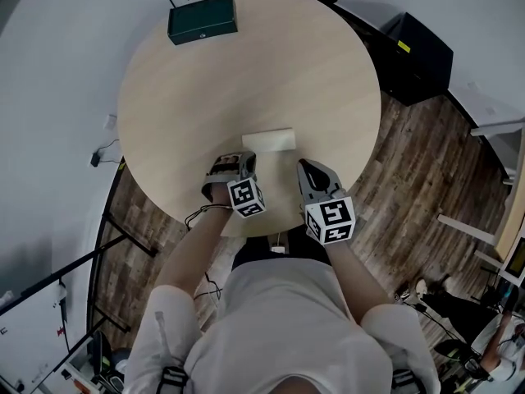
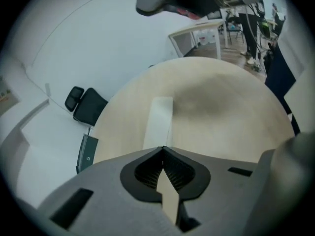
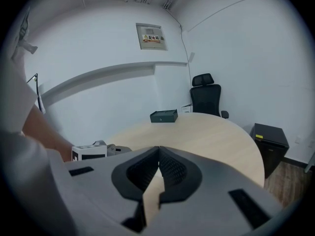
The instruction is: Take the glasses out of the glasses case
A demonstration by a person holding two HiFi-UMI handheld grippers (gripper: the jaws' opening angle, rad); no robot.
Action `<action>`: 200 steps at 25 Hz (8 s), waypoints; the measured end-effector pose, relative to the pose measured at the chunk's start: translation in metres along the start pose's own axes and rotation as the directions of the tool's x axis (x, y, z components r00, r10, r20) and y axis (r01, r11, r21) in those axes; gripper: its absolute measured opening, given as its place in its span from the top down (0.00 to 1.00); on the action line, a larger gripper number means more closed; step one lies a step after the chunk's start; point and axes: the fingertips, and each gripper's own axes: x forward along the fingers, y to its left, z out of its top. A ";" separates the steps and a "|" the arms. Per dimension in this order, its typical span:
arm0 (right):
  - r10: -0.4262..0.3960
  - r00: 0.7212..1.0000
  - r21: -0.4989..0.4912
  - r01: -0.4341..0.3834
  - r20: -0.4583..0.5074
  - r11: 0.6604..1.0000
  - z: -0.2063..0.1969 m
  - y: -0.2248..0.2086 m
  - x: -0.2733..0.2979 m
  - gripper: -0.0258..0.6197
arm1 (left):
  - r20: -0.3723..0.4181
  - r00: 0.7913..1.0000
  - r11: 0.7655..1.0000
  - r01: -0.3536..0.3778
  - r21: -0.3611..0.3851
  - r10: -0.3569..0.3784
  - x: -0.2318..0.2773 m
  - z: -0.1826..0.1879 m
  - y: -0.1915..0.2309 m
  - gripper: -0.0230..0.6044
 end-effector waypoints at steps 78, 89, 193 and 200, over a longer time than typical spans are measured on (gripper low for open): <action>-0.121 0.822 -0.804 -0.497 -0.557 0.327 -0.111 -0.017 0.121 0.55 | -0.091 0.995 0.990 0.041 0.133 -0.029 0.028 -0.018 -0.014 0.95; -0.117 0.796 -0.790 -0.551 -0.594 0.269 -0.120 -0.012 0.143 0.55 | -0.084 0.995 0.989 0.055 0.134 -0.044 0.029 -0.019 -0.014 0.95; -0.038 0.973 -0.835 -0.173 -0.226 0.522 -0.011 0.012 0.052 0.94 | 0.075 0.984 0.986 -0.162 -0.046 0.165 -0.074 0.012 0.022 0.95; -0.035 0.991 -0.758 -0.075 -0.129 0.648 0.014 0.018 0.021 0.94 | 0.188 0.943 0.927 -0.207 -0.313 0.274 -0.130 0.027 0.046 0.95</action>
